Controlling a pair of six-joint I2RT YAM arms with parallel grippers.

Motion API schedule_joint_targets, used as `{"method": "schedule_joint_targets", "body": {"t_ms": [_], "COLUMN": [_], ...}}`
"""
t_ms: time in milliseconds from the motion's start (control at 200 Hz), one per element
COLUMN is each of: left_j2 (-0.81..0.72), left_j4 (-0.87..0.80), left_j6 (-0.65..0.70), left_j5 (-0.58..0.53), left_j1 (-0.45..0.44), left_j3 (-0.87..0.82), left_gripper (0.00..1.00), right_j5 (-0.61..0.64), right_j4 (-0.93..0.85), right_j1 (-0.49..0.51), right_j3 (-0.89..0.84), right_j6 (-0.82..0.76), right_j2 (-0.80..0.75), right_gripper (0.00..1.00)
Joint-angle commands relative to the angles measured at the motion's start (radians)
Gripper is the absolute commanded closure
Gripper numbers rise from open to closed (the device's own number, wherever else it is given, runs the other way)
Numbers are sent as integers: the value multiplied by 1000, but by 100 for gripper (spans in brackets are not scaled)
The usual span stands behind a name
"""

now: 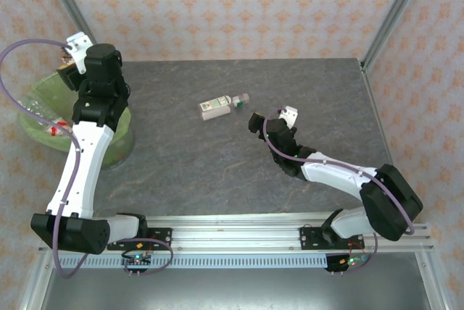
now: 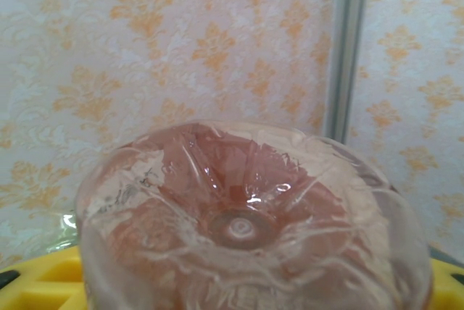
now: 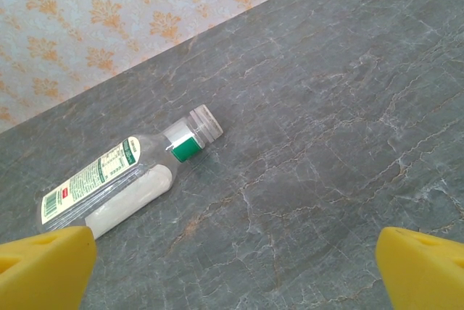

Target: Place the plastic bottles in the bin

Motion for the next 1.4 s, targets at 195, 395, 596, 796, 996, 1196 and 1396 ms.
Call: {"method": "schedule_joint_targets", "body": {"t_ms": [195, 395, 596, 796, 996, 1196, 1396], "left_j2": [18, 36, 35, 43, 133, 270, 446], "left_j4": [-118, -203, -247, -206, -189, -161, -235], "left_j6": [-233, -316, -363, -303, -144, -51, 88], "left_j5": [82, 169, 351, 526, 550, 668, 711], "left_j1": [96, 114, 112, 43, -154, -251, -316], "left_j3": [-26, 7, 44, 53, 124, 178, 289], "left_gripper": [34, 15, 4, 0, 0, 0, 0], "right_j5": [4, 1, 1, -7, -11, -11, 4], "right_j4": [-12, -14, -11, -9, -8, -12, -18], "right_j1": [-5, -5, -5, -5, -4, -5, -5], "right_j3": [21, 23, 26, 33, 31, 14, -14], "right_j6": [13, 9, 6, 5, 7, 14, 15], "right_j2": [8, 8, 16, 30, 32, 14, -15], "right_gripper": [1, 1, 1, 1, 1, 1, 1]}}
